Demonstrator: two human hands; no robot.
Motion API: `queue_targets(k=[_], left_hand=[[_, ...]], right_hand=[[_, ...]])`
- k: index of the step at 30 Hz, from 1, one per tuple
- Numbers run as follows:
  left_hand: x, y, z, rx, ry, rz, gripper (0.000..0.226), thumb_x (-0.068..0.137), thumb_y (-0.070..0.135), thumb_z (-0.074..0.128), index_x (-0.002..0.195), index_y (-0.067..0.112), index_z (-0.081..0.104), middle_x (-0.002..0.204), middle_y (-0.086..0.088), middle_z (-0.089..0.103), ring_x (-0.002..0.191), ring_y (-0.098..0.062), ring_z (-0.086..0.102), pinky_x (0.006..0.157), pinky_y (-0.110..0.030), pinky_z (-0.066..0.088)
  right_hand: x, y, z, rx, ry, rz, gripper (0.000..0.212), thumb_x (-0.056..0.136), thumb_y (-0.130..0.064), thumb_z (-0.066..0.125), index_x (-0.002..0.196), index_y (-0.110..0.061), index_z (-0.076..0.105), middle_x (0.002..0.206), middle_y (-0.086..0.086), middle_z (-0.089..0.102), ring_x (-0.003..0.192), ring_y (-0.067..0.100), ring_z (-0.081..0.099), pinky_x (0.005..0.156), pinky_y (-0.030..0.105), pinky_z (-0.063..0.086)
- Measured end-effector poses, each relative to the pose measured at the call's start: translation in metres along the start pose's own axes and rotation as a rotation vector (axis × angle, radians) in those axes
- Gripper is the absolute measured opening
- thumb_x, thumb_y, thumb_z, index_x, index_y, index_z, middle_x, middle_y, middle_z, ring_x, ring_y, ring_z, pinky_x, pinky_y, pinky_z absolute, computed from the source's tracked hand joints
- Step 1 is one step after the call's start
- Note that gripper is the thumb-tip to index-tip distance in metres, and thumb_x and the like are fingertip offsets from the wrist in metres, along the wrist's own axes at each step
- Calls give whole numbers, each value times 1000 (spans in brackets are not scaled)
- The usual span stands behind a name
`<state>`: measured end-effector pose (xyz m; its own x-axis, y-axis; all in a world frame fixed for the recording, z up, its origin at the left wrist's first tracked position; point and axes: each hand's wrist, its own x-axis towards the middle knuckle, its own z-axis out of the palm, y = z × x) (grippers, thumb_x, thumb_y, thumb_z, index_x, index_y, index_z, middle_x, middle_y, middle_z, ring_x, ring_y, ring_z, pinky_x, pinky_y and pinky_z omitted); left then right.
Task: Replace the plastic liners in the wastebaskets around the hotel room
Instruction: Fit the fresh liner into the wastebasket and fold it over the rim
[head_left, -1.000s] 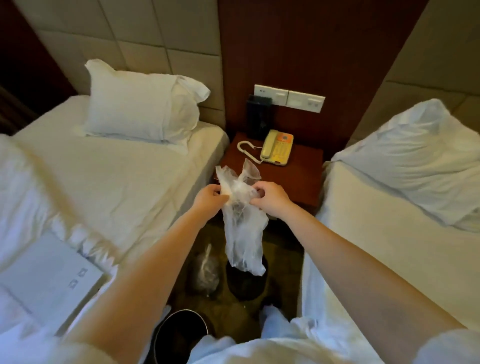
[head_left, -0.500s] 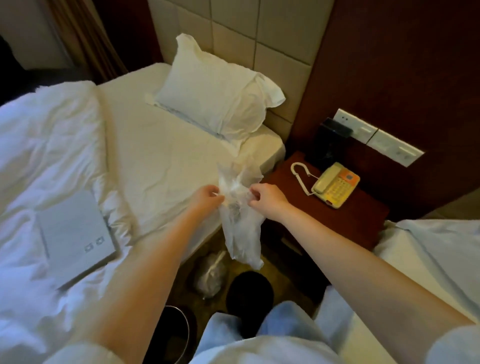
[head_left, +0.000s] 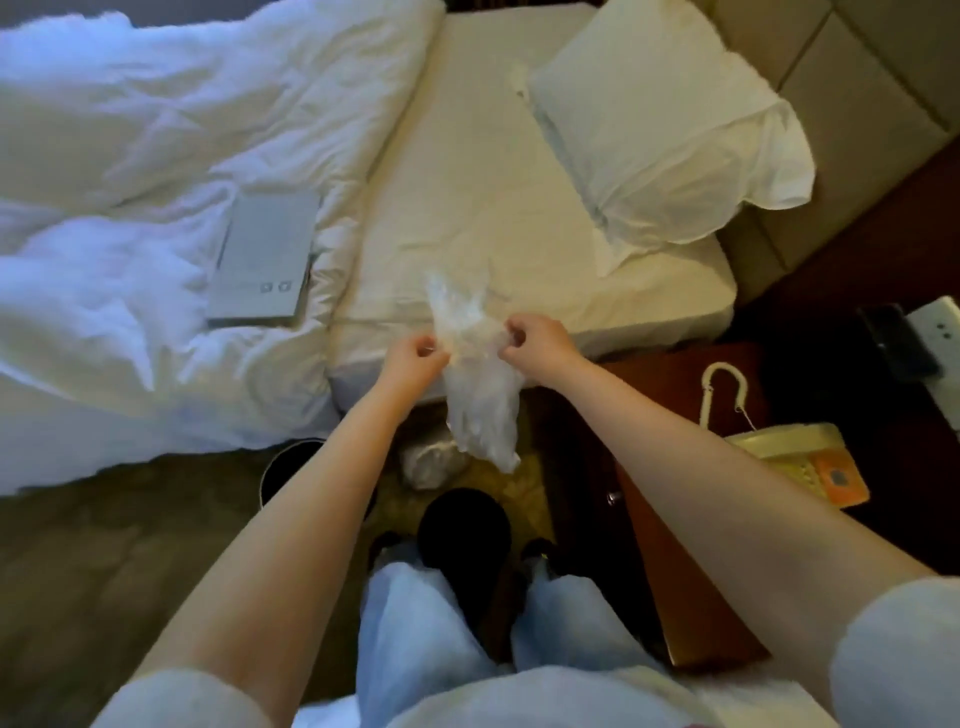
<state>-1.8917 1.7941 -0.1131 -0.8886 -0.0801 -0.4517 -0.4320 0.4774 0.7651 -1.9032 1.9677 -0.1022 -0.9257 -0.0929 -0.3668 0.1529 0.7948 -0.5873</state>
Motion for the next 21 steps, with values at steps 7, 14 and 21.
queue_targets(k=[7, 14, 21], left_hand=[[-38, -49, 15, 111, 125, -50, 12, 85, 13, 56, 75, 11, 49, 69, -5, 44, 66, -19, 44, 62, -33, 38], [-59, -151, 67, 170, 265, -45, 23, 85, 11, 55, 68, 14, 40, 65, 1, 38, 62, -16, 38, 58, -31, 31], [-114, -229, 129, 153, 378, 45, 16, 87, 11, 56, 75, 15, 47, 71, 1, 46, 68, -16, 47, 59, -30, 36]], right_hand=[[-5, 8, 46, 51, -89, -153, 8, 88, -13, 60, 82, -15, 56, 79, 3, 57, 78, 22, 54, 66, 31, 38], [-17, 59, 143, -38, -112, -307, 4, 89, -14, 57, 89, -18, 58, 82, -2, 55, 80, 18, 52, 66, 27, 34], [-65, 129, 200, 0, -2, -416, 5, 86, -13, 61, 85, -17, 64, 80, -1, 58, 82, 21, 54, 70, 32, 42]])
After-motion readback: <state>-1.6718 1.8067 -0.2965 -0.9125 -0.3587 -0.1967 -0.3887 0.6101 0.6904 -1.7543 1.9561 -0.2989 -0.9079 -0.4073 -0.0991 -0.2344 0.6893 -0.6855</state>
